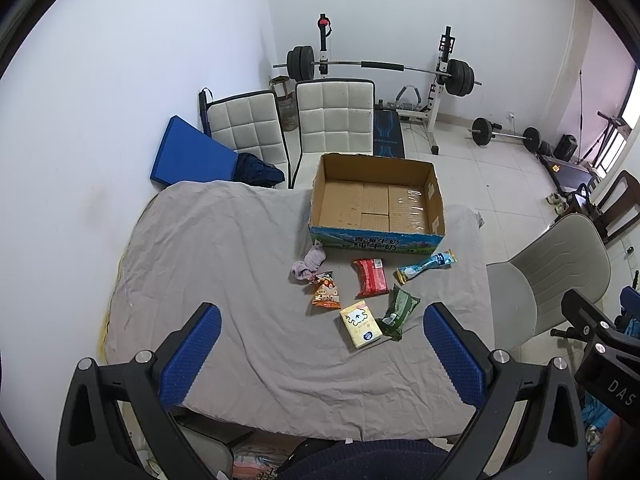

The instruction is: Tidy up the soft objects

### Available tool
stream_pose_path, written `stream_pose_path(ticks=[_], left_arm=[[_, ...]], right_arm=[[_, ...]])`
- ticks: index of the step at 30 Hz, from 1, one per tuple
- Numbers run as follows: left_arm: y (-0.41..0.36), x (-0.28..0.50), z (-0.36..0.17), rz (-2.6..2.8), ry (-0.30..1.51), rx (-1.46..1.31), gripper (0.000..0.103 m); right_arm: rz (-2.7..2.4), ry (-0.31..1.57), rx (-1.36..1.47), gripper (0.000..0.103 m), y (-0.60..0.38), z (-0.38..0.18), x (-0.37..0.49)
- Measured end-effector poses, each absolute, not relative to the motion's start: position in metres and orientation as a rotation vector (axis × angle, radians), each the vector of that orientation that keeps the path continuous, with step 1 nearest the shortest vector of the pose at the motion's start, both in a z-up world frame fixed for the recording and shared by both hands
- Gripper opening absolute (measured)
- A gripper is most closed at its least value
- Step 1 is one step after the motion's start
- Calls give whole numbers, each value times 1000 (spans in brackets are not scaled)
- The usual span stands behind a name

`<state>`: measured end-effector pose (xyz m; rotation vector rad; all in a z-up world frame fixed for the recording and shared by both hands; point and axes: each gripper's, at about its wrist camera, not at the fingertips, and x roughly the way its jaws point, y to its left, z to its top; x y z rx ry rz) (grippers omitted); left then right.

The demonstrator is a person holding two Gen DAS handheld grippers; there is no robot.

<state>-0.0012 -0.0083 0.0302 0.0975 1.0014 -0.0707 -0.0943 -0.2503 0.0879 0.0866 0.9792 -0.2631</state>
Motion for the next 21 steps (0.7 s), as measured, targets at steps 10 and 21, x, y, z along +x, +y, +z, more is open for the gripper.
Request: stream_pose_path(ticks=[10, 21], left_arm=[[-8, -1, 30, -72, 1002, 95, 103], [-8, -2, 30, -70, 1002, 94, 103]], right_arm=[[-256, 979, 86, 103, -247, 84, -94], [-251, 981, 94, 103, -245, 82, -90]])
